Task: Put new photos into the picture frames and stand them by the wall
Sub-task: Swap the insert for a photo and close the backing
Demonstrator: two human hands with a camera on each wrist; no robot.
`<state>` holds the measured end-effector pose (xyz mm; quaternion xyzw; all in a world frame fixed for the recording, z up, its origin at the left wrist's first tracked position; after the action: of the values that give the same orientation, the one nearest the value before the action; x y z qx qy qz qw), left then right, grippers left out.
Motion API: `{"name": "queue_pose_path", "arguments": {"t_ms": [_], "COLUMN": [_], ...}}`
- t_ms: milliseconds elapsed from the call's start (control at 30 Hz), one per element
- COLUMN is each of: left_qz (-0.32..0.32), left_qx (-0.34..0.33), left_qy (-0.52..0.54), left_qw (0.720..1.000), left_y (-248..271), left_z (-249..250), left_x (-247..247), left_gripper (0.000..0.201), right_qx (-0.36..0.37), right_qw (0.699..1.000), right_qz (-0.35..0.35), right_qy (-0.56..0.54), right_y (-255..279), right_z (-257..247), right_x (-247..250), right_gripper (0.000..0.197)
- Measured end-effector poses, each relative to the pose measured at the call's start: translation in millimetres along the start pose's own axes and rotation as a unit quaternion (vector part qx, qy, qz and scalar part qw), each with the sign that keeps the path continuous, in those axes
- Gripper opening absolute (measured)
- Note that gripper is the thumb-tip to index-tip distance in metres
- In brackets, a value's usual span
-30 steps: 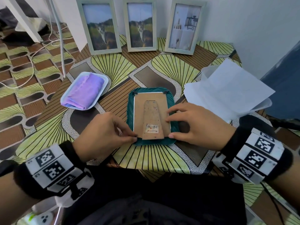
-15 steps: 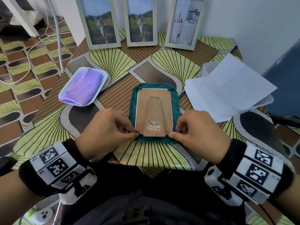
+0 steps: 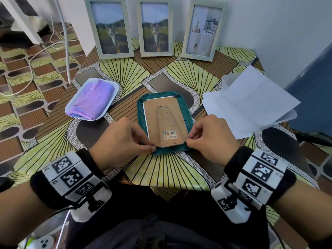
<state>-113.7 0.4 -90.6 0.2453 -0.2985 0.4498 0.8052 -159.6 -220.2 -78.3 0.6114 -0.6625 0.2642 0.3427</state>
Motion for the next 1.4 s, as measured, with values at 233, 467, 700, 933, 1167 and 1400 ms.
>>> {"name": "queue_pose_path", "arguments": {"t_ms": [233,467,700,933,1167,1400], "left_qz": [0.011,0.004,0.055,-0.202,-0.218,-0.186], "left_qx": [-0.006,-0.017,-0.096,-0.147,-0.218,-0.242], "left_qy": [-0.002,-0.053,-0.131,-0.441,-0.451,-0.432], "left_qw": [1.000,0.998,0.985,0.862,0.838,0.849], "left_y": [1.6,3.6,-6.6,-13.8,-15.1,1.4], "left_z": [-0.5,-1.2,29.1,42.7,18.7,1.7], "left_x": [1.7,13.0,29.9,-18.5,-2.4,8.1], "left_gripper": [0.010,0.010,0.019,0.102,0.090,0.083], "right_qx": [0.042,0.074,0.094,0.144,0.161,0.155], "right_qw": [0.998,0.994,0.996,0.984,0.955,0.953], "right_qz": [0.013,-0.076,-0.001,-0.045,-0.104,-0.087], "right_qy": [0.048,0.028,-0.001,0.097,0.228,0.244], "right_y": [3.8,6.9,-12.1,-67.4,-67.3,-20.8], "right_z": [-3.5,-5.2,5.5,4.5,6.5,9.8], "right_x": [-2.8,-0.7,20.9,20.0,7.2,9.0], "right_gripper": [0.011,0.013,0.013,0.037,0.043,0.040]}}
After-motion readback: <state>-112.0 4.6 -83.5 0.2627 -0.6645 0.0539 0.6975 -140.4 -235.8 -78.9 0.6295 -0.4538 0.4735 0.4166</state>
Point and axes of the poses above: each hand's wrist, its own y-axis away from the middle knuckle, its own x-axis out of the back of the hand, z = x × y, the point moved 4 cm from there along -y, towards the middle knuckle, and after that the axes turned 5 degrees about -y, right-handed, at the moved point
